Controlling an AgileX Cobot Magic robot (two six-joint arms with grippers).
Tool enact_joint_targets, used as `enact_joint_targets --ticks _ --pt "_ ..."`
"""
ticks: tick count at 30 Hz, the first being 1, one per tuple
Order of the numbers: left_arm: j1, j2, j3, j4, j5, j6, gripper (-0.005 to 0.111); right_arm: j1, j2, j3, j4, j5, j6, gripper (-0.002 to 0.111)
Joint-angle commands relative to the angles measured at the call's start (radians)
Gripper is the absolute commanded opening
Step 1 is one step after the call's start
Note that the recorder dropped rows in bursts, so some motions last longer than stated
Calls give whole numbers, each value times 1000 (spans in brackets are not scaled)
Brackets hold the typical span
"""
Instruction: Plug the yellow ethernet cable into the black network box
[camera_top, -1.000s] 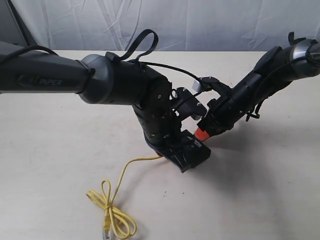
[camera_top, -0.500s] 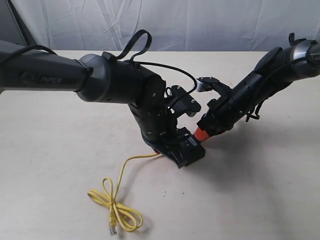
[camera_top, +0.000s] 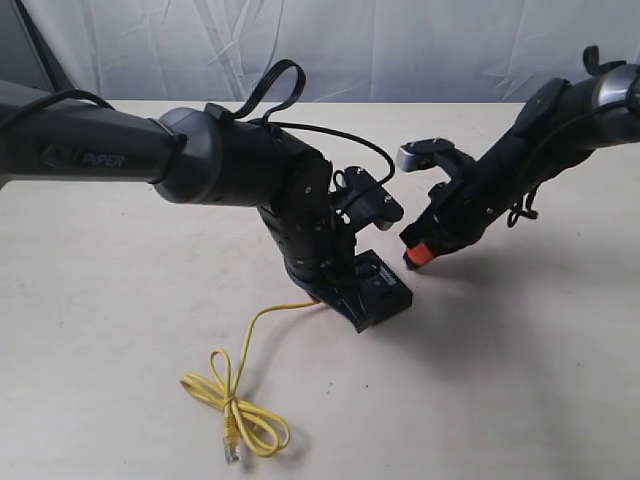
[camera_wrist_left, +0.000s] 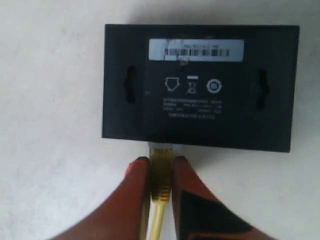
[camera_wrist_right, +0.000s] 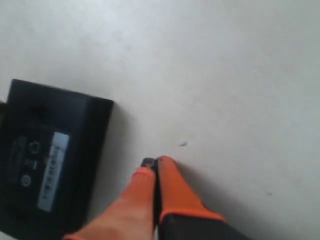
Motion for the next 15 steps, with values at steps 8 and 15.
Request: enact_joint_targets --ticks 8,15 --pt "0 -6 -10 5 -7 -9 8 -43 -144 3 -170 -43 121 -1" --pt "0 -6 -10 4 11 -15 62 -43 -173 3 -327 -52 269 -1"
